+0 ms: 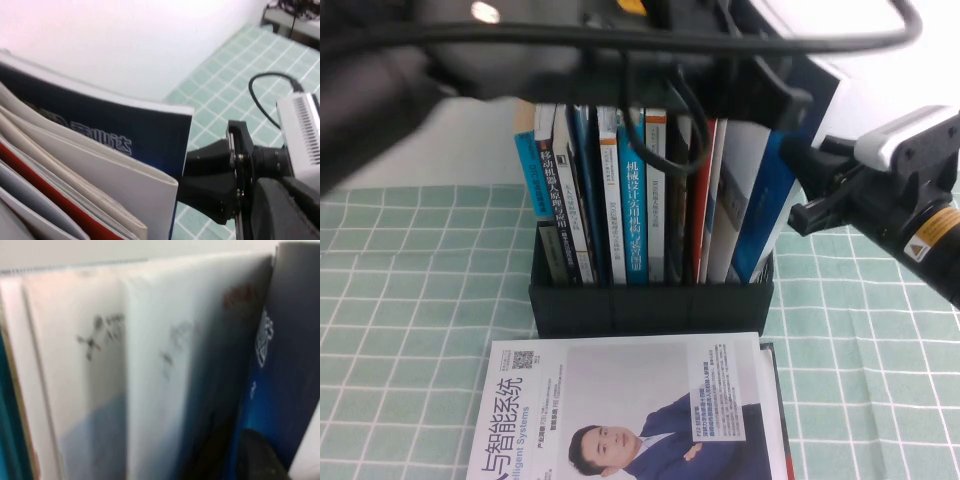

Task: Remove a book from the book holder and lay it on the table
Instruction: Pick up the right side book from the book shelf, then place the picked book on the book

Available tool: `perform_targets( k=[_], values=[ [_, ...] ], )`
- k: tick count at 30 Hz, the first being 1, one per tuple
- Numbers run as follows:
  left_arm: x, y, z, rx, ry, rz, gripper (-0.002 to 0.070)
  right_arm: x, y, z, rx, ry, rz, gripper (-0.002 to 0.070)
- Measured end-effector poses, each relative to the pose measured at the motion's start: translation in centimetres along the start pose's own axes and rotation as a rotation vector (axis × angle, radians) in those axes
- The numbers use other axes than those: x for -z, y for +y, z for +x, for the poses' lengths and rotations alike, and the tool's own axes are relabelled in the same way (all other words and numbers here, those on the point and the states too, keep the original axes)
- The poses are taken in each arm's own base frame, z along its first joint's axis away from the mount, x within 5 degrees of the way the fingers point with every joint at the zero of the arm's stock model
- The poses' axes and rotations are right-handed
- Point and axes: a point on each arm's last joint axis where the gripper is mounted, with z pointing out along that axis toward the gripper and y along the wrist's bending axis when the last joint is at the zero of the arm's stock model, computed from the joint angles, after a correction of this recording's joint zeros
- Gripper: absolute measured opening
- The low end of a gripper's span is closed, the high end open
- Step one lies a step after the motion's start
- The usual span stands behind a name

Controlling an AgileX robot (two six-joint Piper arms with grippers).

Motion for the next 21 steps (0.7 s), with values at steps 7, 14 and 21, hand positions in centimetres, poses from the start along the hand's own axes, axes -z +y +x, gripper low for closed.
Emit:
perform_targets(
  k=[7, 14, 21],
  values=[
    [10.0, -1.9, -3.4, -0.126, -0.196, -0.045, -0.0003, 2.2, 0.3, -6.7, 0.184, -0.161, 0.092, 0.0176],
    [17.5, -3.1, -3.9, -0.214, -0.294, -0.117, -0.0003, 6.7, 1.3, -14.9, 0.400, -0.388, 0.189, 0.0142],
    [22.4, -3.8, -2.9, -0.247, -0.280, -0.170, -0.0003, 9.9, 3.7, -20.2, 0.679, -0.365, 0.085, 0.0131]
  ],
)
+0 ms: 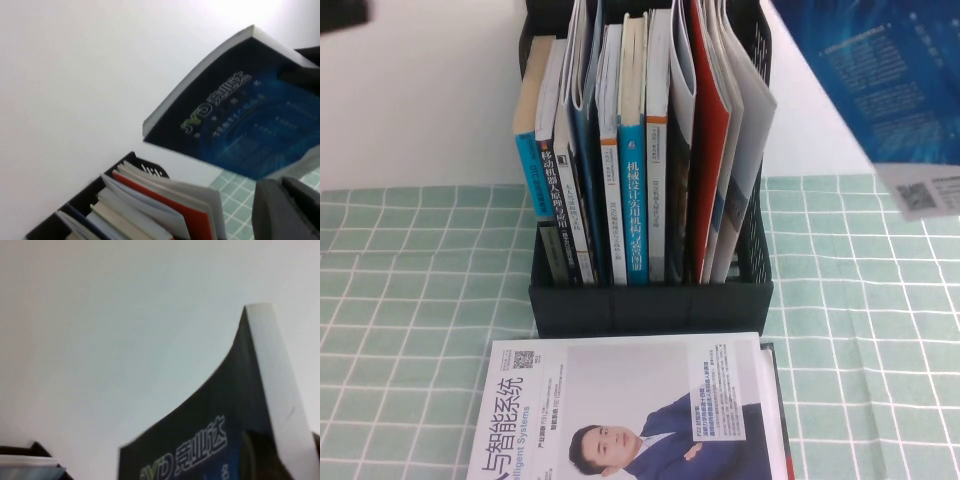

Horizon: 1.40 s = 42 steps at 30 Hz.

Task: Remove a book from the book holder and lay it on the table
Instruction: Place the picked book on the book

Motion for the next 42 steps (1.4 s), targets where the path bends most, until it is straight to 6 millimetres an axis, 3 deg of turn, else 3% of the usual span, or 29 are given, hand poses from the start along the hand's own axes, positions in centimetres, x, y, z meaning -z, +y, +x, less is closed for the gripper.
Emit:
perform_targets(
  k=[7, 14, 19, 24, 35, 42],
  values=[
    [4.0, -0.5, 1.1, 0.008, 0.132, 0.014, -0.0003, 0.9, 1.0, -4.1, 0.064, -0.087, -0.313, 0.0131],
    [6.8, -0.6, 2.3, 0.044, 0.200, -0.009, -0.0003, 2.4, 3.7, -4.7, 0.021, -0.136, -0.674, 0.0131],
    [7.5, -0.9, 4.1, 0.098, 0.234, -0.027, -0.0003, 2.9, 4.5, -4.5, -0.029, -0.118, -0.784, 0.0131],
    [6.5, -1.4, 6.6, 0.150, 0.268, -0.028, -0.0003, 1.7, 6.7, -2.5, -0.045, -0.037, -0.882, 0.0131],
    [3.5, -2.0, 10.4, 0.230, 0.277, -0.040, -0.0003, -1.7, 17.2, 2.4, 0.035, 0.094, -1.035, 0.0131],
    [3.4, -2.0, 10.6, 0.231, 0.282, -0.039, -0.0003, -3.7, 19.5, 5.3, 0.088, 0.116, -1.025, 0.0131]
  ],
)
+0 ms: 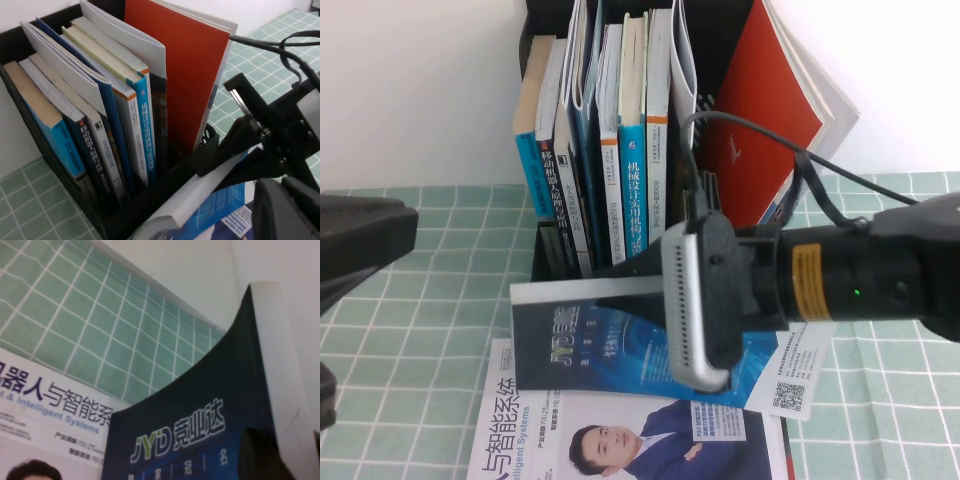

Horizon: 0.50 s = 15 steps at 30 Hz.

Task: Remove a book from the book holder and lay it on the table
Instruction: Place the picked book on the book

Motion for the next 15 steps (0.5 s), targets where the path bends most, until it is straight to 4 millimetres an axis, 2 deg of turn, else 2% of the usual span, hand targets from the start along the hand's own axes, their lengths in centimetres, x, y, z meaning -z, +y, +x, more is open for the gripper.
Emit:
perform_targets(
  k=[4, 11, 15],
  values=[
    [0.0, 0.0, 0.0, 0.000, -0.002, 0.000, -0.0003, -1.1, -1.1, 0.4, 0.014, 0.012, 0.019, 0.0131],
    [0.0, 0.0, 0.0, 0.002, -0.004, 0.000, -0.0003, -2.2, -3.7, -0.2, 0.059, -0.001, 0.067, 0.0131],
    [0.0, 0.0, 0.0, 0.002, -0.004, 0.000, -0.0003, -3.1, -4.1, 0.2, 0.073, 0.009, 0.051, 0.0131]
  ],
)
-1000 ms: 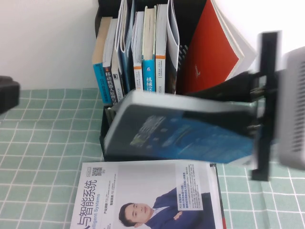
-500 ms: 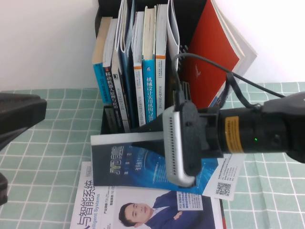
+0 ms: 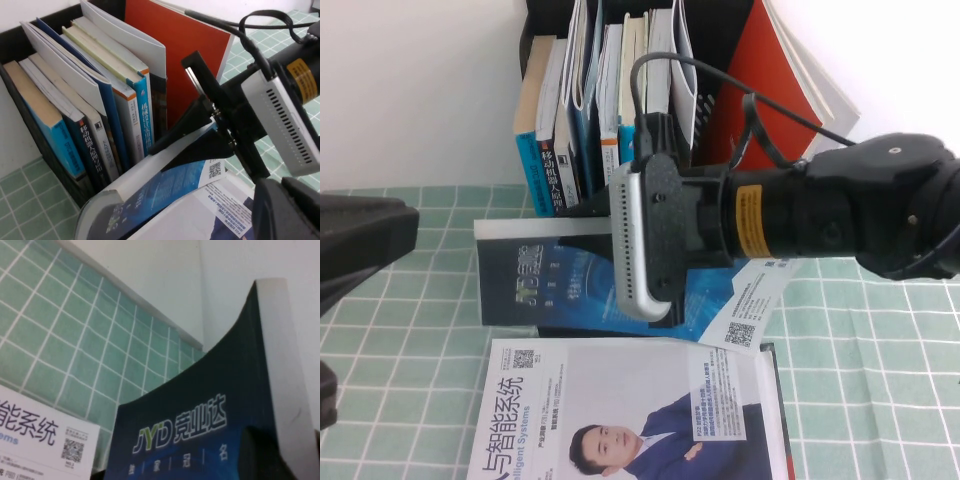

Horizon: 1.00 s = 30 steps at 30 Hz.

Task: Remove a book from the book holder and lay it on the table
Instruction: Place the picked book on the book

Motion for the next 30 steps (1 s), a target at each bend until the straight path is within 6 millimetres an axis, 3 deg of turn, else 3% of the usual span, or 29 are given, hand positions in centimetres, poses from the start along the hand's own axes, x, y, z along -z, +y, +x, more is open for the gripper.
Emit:
perform_targets(
  k=[6, 11, 18, 30],
  values=[
    [0.0, 0.0, 0.0, 0.019, 0.000, 0.000, -0.0003, -1.8, 1.8, 0.1, -0.003, 0.006, -0.100, 0.0131],
    [0.0, 0.0, 0.0, 0.023, 0.000, 0.000, -0.0003, -3.4, 3.9, -1.0, 0.001, -0.014, -0.187, 0.0131],
    [0.0, 0.0, 0.0, 0.023, 0.000, 0.000, -0.0003, -4.4, 5.0, -2.0, -0.129, -0.001, -0.213, 0.0131],
    [0.0, 0.0, 0.1, 0.023, 0.008, 0.000, -0.0003, -6.6, 7.8, -0.4, -0.348, 0.022, -0.333, 0.0130]
  ],
)
